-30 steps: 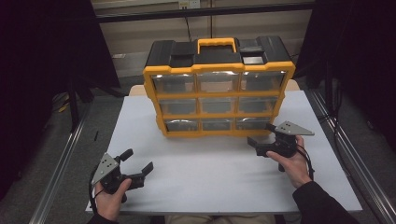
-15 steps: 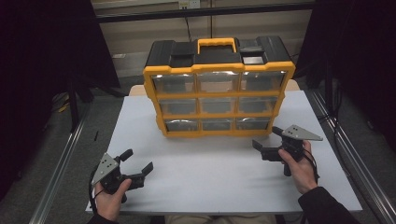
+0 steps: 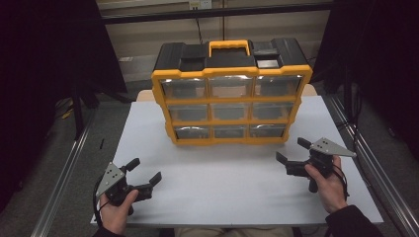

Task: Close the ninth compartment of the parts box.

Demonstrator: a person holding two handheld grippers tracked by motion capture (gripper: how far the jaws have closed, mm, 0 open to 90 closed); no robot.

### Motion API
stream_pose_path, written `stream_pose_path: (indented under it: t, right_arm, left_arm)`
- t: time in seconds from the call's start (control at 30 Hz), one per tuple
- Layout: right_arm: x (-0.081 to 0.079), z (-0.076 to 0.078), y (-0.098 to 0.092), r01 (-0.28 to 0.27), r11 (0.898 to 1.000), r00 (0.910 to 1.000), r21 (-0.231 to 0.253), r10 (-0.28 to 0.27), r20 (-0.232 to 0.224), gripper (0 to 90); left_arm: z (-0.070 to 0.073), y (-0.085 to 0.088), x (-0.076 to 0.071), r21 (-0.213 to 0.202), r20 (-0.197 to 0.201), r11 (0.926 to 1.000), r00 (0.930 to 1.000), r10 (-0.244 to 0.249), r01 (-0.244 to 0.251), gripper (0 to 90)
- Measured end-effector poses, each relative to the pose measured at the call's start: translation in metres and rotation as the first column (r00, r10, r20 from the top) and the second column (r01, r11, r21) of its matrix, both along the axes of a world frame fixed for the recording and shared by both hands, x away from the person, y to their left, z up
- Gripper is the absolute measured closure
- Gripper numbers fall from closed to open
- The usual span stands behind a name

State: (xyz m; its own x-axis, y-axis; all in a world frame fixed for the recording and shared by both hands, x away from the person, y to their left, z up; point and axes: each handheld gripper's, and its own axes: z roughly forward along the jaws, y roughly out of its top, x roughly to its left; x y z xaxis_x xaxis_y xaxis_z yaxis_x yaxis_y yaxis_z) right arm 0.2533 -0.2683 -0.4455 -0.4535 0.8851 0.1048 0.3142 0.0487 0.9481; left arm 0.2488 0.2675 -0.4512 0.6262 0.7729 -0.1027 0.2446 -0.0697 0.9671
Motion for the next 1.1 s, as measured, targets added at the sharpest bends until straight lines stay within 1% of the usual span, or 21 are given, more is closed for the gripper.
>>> stream_pose_path:
  t: [0.03, 0.07, 0.13, 0.27, 0.33, 0.37, 0.4, 0.47, 0.5, 0.53, 0.57, 0.63, 0.83, 0.87, 0.93, 1.0, 1.1]
  right_arm:
    - [-0.001, 0.000, 0.000, 0.000, 1.000, 1.0000, 0.004, 0.000, 0.002, 2.5]
    - [-0.002, 0.000, -0.001, 0.002, 1.000, 1.0000, -0.003, -0.002, 0.004, 2.5]
    - [-0.005, 0.001, -0.002, 0.004, 1.000, 1.0000, 0.005, -0.004, 0.005, 2.5]
    - [-0.011, 0.001, -0.006, 0.013, 1.000, 0.9998, -0.002, -0.013, 0.012, 2.6]
    - [-0.014, 0.001, -0.009, 0.020, 1.000, 0.9997, 0.004, -0.020, 0.017, 2.6]
    - [-0.016, 0.002, -0.011, 0.022, 1.000, 0.9997, 0.000, -0.022, 0.014, 2.6]
    - [-0.017, 0.002, -0.012, 0.025, 1.000, 0.9996, 0.008, -0.025, 0.015, 2.5]
    - [-0.020, 0.002, -0.015, 0.029, 1.000, 0.9995, 0.011, -0.029, 0.015, 2.5]
    - [-0.022, 0.002, -0.016, 0.031, 1.000, 0.9994, 0.005, -0.031, 0.016, 2.5]
    - [-0.023, 0.002, -0.018, 0.031, 1.000, 0.9993, 0.005, -0.031, 0.019, 2.5]
    - [-0.024, 0.002, -0.019, 0.034, 0.999, 0.9992, 0.009, -0.034, 0.021, 2.5]
    - [-0.027, 0.002, -0.021, 0.040, 0.999, 0.9989, 0.007, -0.040, 0.024, 2.4]
    - [-0.034, 0.003, -0.027, 0.050, 0.999, 0.9981, 0.018, -0.051, 0.034, 2.4]
    - [-0.035, 0.004, -0.028, 0.053, 0.998, 0.9980, 0.021, -0.054, 0.032, 2.4]
    - [-0.038, 0.004, -0.030, 0.054, 0.998, 0.9977, 0.009, -0.054, 0.039, 2.4]
    - [-0.040, 0.004, -0.032, 0.057, 0.998, 0.9974, 0.012, -0.057, 0.044, 2.4]
    - [-0.043, 0.004, -0.036, 0.063, 0.998, 0.9969, 0.007, -0.063, 0.047, 2.4]
  left_arm:
    - [0.000, 0.000, 0.000, 0.000, -0.001, 1.0000, 1.0000, 0.002, -0.002, 4.9]
    - [0.000, 0.000, 0.000, 0.002, 0.004, 1.0000, 1.0000, -0.001, 0.001, 4.9]
    - [0.001, 0.000, 0.000, 0.006, 0.005, 1.0000, 1.0000, -0.002, 0.002, 4.9]
    - [0.000, -0.001, -0.001, 0.000, 0.001, 1.0000, 1.0000, -0.002, 0.002, 4.9]
    - [0.000, -0.001, -0.002, -0.004, -0.001, 1.0000, 1.0000, 0.000, 0.000, 4.9]
    - [0.001, 0.000, -0.001, 0.003, 0.004, 1.0000, 1.0000, -0.002, 0.002, 4.9]
    - [0.000, 0.000, -0.001, 0.007, 0.004, 1.0000, 1.0000, -0.001, 0.001, 4.9]
    - [0.001, 0.001, -0.002, 0.007, 0.004, 1.0000, 1.0000, 0.000, 0.000, 4.9]
    - [0.001, 0.002, -0.002, 0.021, 0.006, 0.9998, 1.0000, -0.003, 0.003, 4.9]
    - [0.001, 0.001, -0.002, 0.010, 0.006, 0.9999, 1.0000, -0.001, 0.001, 4.9]
    - [0.001, 0.000, -0.002, 0.008, 0.006, 1.0000, 1.0000, -0.001, 0.001, 4.9]
    - [0.001, 0.001, -0.002, 0.016, 0.004, 0.9998, 1.0000, 0.007, -0.007, 5.7]
    - [0.001, 0.001, -0.003, 0.009, 0.000, 0.9999, 0.9999, 0.012, -0.012, 6.2]
    - [0.001, 0.001, -0.003, 0.012, 0.005, 0.9999, 0.9999, 0.011, -0.011, 6.2]
    - [0.001, 0.001, -0.004, 0.009, 0.007, 0.9999, 0.9999, 0.012, -0.012, 6.1]
    - [0.001, 0.002, -0.004, 0.002, 0.008, 0.9999, 0.9999, 0.013, -0.013, 6.0]
    - [0.001, 0.003, -0.005, 0.004, 0.009, 0.9999, 0.9999, 0.012, -0.012, 5.8]
